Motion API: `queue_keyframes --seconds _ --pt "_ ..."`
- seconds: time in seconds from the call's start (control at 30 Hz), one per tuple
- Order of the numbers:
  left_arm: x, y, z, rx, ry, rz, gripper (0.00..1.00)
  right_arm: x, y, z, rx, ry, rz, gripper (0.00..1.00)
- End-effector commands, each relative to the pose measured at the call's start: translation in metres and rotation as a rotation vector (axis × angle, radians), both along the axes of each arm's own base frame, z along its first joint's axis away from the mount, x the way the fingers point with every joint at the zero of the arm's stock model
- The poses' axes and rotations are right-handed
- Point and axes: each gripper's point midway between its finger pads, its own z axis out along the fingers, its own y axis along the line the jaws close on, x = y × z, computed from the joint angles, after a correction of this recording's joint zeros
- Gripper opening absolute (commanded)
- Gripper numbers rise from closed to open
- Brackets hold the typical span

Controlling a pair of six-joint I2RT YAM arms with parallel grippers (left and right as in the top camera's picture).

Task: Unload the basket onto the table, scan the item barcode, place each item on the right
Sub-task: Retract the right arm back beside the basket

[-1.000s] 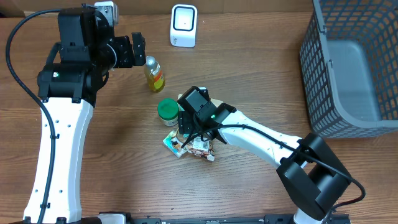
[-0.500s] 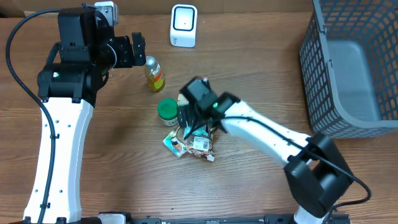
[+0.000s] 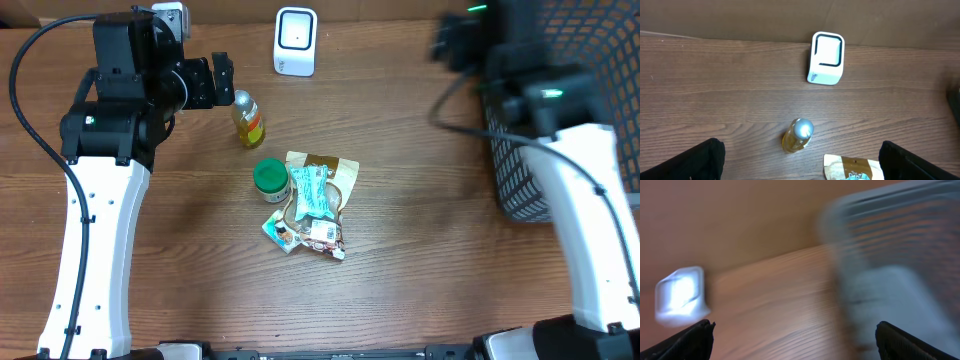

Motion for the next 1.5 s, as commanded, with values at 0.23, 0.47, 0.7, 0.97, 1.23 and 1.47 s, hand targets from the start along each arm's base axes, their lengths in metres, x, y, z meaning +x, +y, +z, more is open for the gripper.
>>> queue_keyframes --seconds 0.23,0.47,0.7,0.97,1.23,1.47 --pt "0.000 -0.001 -0.001 -0.003 0.003 0.010 1.00 -0.032 -0.165 -0.015 -0.050 0.077 -0.407 1.00" --pt "0.000 -0.001 -0.001 -0.003 0.003 0.010 1.00 -0.050 -0.205 -0.015 -0.047 0.080 -0.508 1.00" --pt "0.000 -0.001 -0.001 -0.003 0.003 0.010 1.00 -0.051 -0.207 -0.015 -0.046 0.080 -0.514 1.00" --pt "0.000 -0.001 -0.001 -0.003 0.003 0.010 1.00 -0.051 -0.207 -0.015 -0.046 0.080 -0.514 1.00" --pt "0.000 -0.001 -0.001 -0.003 0.003 0.010 1.00 -0.051 -0.207 -0.015 -0.046 0.080 -0.514 1.00" --pt "0.000 -0.001 -0.001 -0.003 0.003 0.010 1.00 -0.051 -0.207 -0.015 -0.046 0.080 -0.514 1.00"
